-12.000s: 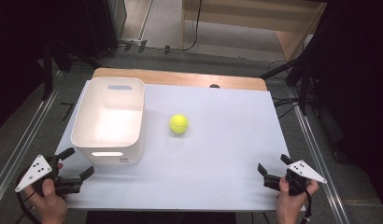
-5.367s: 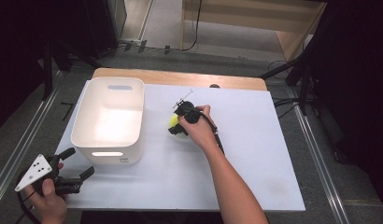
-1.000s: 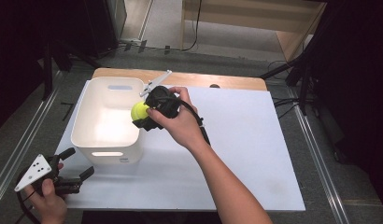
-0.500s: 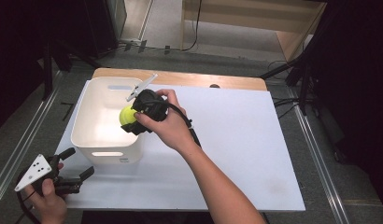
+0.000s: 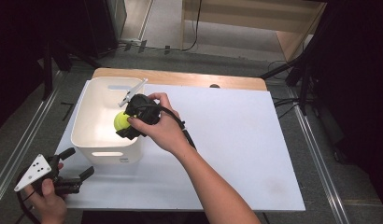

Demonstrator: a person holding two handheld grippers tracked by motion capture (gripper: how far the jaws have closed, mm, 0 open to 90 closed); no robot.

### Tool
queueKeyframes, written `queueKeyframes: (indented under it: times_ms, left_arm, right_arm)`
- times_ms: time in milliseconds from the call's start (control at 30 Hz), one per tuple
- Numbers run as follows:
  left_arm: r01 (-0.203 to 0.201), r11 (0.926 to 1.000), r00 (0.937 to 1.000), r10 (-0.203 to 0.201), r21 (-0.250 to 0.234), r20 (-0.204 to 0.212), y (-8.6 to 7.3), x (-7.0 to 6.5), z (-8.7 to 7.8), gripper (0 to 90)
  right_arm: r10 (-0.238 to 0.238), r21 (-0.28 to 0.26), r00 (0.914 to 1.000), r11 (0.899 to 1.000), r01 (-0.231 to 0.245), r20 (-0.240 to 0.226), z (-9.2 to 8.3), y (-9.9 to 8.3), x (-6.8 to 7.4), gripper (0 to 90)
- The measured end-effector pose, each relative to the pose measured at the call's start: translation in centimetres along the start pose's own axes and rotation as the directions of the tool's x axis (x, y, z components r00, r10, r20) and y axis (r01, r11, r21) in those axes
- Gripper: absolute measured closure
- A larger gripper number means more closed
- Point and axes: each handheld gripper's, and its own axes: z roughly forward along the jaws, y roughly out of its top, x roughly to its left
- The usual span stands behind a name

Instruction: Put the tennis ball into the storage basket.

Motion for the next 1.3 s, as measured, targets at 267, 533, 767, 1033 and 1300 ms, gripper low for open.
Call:
queueKeyframes:
  times_ms: [267, 533, 767, 1033, 1300]
  left_arm:
    - [0.001, 1.0, 1.0, -0.001, -0.003, 0.003, 0.0, 0.0, 0.0, 0.0]
    - [0.002, 1.0, 1.0, -0.002, 0.0, 0.004, 0.0, 0.0, 0.0, 0.0]
    - [0.004, 1.0, 1.0, -0.004, -0.006, 0.002, 0.0, 0.0, 0.0, 0.0]
    - [0.004, 1.0, 1.0, -0.004, -0.006, 0.003, 0.0, 0.1, 0.0, 0.0]
    - [0.001, 1.0, 1.0, -0.001, -0.001, 0.0, 0.0, 0.0, 0.0, 0.0]
  right_arm:
    - [0.01, 0.041, 1.0, 0.999, -0.01, 0.001, 0.9, -0.4, 0.1, 22.4]
    - [0.014, 0.082, 0.9999, 0.996, -0.015, 0.009, 1.8, -0.4, 0.3, 21.7]
    - [0.004, 0.075, 1.0, 0.997, -0.004, 0.0, 1.7, -0.4, 0.5, 16.6]
    - [-0.013, 0.02, 0.9994, 1.0, 0.013, 0.032, 0.3, -0.7, 0.6, 7.9]
    - [0.016, -0.047, 0.9974, 0.999, -0.013, 0.07, -1.8, -2.2, 0.4, 0.0]
